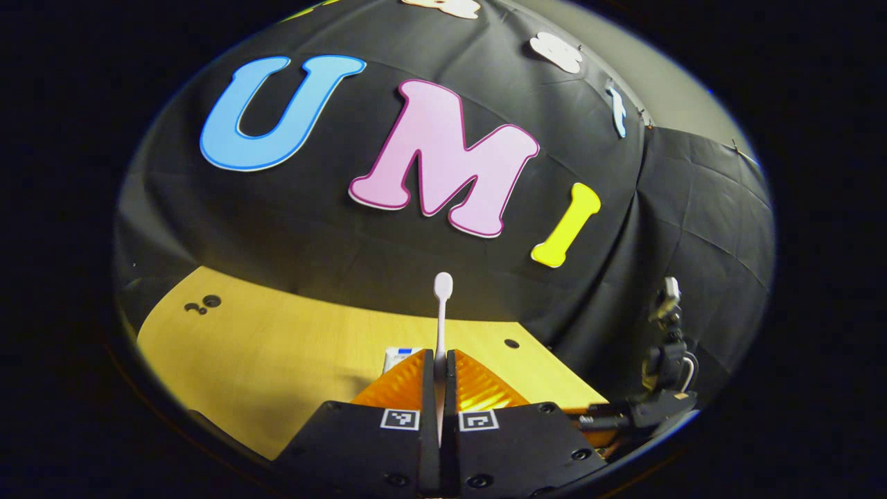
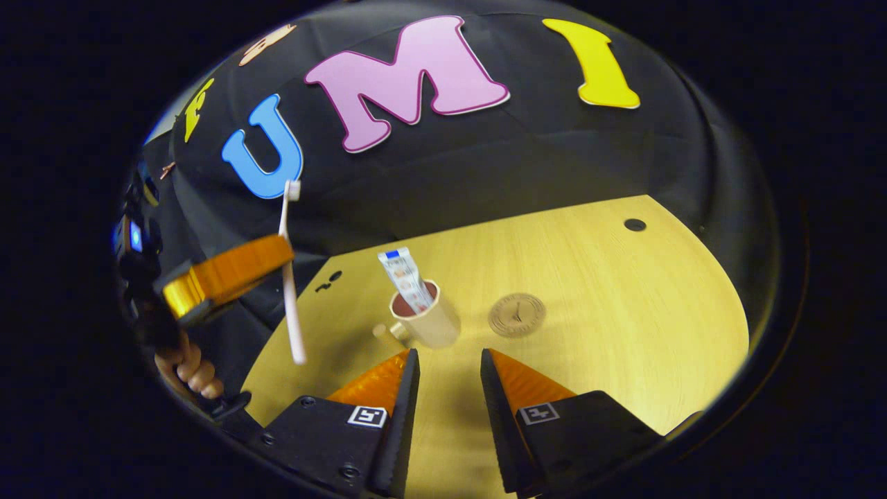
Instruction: Put the toothbrush and toothpaste on the desktop into the cup, then pick up the cup and place it on the coaster on the desktop.
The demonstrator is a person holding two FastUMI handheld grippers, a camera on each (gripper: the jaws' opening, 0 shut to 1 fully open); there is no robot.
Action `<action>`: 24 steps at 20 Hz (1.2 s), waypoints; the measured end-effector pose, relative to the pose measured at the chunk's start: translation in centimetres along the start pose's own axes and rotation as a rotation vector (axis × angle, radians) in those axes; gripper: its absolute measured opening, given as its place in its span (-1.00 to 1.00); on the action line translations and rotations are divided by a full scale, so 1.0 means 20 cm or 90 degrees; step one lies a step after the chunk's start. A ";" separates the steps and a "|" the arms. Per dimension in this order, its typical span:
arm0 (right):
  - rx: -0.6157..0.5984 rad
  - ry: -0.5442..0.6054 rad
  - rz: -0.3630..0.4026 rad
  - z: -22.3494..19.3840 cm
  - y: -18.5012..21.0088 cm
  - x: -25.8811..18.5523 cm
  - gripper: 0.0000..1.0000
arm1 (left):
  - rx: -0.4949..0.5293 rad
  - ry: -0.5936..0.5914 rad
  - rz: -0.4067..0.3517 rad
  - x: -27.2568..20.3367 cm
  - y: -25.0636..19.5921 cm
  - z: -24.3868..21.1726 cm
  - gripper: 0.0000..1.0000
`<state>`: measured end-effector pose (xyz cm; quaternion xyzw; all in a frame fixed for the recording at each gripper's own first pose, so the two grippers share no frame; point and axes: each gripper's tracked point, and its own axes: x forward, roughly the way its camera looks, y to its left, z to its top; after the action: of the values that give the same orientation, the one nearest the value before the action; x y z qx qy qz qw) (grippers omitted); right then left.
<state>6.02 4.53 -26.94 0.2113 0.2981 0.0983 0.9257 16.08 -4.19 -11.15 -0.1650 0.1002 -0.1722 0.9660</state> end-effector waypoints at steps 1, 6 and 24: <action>0.014 0.015 -0.009 -0.07 -0.05 -0.05 0.08 | -0.007 -0.021 -0.012 0.06 -0.01 0.02 -0.88; 0.055 0.047 -0.051 -0.23 -0.25 -0.16 0.08 | -0.014 -0.034 0.014 0.35 0.11 -0.07 -0.87; 0.021 0.065 -0.042 -0.19 -0.38 -0.17 0.08 | 0.080 -0.098 0.105 0.64 0.23 -0.21 -0.88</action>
<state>1.51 -2.12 -31.35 0.2112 0.3533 0.0734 0.9084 28.29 -5.93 -18.42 -0.1080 0.0280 -0.0850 0.9901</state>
